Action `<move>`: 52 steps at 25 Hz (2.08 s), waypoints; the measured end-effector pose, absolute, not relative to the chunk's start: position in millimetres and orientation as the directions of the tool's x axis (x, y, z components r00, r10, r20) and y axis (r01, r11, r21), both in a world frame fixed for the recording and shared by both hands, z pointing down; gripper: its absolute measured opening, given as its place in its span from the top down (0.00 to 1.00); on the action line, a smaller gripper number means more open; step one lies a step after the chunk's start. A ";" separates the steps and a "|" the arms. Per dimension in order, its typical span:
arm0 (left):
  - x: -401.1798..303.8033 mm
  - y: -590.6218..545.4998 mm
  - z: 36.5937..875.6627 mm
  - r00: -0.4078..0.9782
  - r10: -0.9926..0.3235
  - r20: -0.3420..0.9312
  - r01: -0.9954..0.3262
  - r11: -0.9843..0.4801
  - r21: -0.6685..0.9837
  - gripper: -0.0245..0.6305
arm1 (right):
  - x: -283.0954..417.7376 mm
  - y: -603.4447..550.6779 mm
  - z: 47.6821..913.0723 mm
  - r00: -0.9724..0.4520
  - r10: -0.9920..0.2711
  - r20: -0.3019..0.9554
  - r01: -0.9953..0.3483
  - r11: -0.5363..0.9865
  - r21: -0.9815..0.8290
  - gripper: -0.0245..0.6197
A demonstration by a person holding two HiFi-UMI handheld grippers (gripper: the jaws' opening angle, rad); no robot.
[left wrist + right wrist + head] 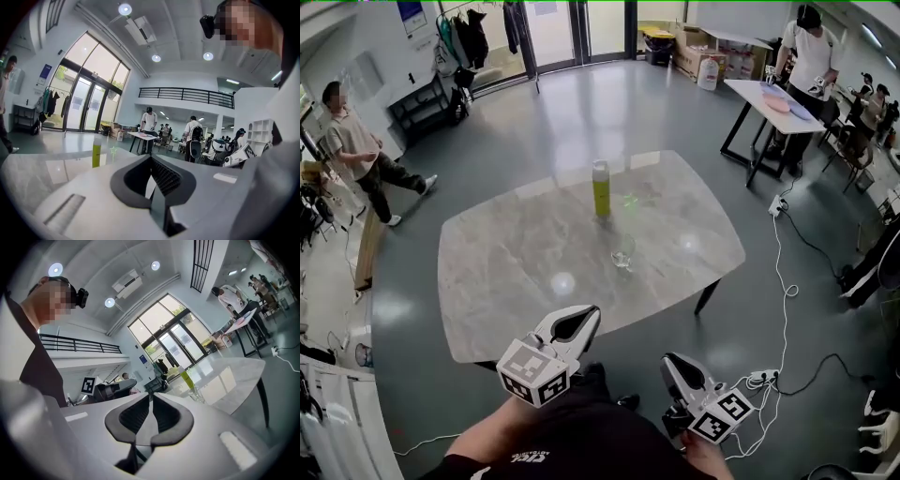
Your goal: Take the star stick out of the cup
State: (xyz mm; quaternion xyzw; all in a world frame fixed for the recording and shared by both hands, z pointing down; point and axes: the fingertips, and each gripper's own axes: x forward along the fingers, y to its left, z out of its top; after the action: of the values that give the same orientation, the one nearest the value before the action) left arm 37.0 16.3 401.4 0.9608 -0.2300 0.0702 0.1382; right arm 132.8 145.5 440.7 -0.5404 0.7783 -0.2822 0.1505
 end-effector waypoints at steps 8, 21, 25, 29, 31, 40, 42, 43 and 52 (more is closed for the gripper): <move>76.1 -43.0 416.8 0.861 -0.464 0.210 -0.505 -0.832 0.231 0.96 | 169.8 86.4 446.7 -0.436 -0.898 0.066 -0.743 0.317 -0.589 0.90; 128.9 -151.1 435.3 0.853 -0.480 0.207 -0.518 -0.830 0.208 0.96 | 230.7 -46.3 428.0 -0.475 -0.872 0.116 -0.761 0.340 -0.553 0.90; 142.7 -172.0 460.3 0.845 -0.472 0.253 -0.526 -0.819 0.229 0.89 | 234.8 -69.9 427.6 -0.521 -0.846 0.110 -0.722 0.369 -0.586 0.90; 157.6 -187.9 484.5 0.819 -0.495 0.292 -0.560 -0.801 0.212 0.81 | 247.8 -87.6 430.9 -0.572 -0.809 0.134 -0.702 0.398 -0.591 0.90; 163.8 -190.6 496.7 0.809 -0.504 0.303 -0.573 -0.791 0.213 0.77 | 256.2 -91.9 433.2 -0.587 -0.796 0.146 -0.696 0.405 -0.593 0.92; 182.6 -218.8 544.7 0.768 -0.524 0.368 -0.609 -0.775 0.168 0.70 | 273.1 -99.7 456.9 -0.618 -0.756 0.218 -0.702 0.405 -0.585 0.91; 185.8 -224.3 555.9 0.765 -0.514 0.388 -0.605 -0.780 0.160 0.70 | 275.4 -99.3 458.3 -0.617 -0.754 0.225 -0.704 0.401 -0.587 0.91; 188.0 -227.0 561.5 0.765 -0.508 0.396 -0.601 -0.784 0.155 0.70 | 277.4 -99.1 458.8 -0.615 -0.754 0.230 -0.707 0.398 -0.585 0.91; 201.8 -239.2 609.2 0.763 -0.439 0.475 -0.566 -0.808 0.162 0.70 | 291.6 -95.4 460.8 -0.573 -0.776 0.265 -0.742 0.353 -0.571 0.91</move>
State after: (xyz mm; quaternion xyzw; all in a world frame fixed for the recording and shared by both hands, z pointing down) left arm 201.8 -239.2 609.2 0.9268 -0.2711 0.2125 0.1497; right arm 291.6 -95.4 460.8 -0.4615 0.8220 -0.3327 0.0256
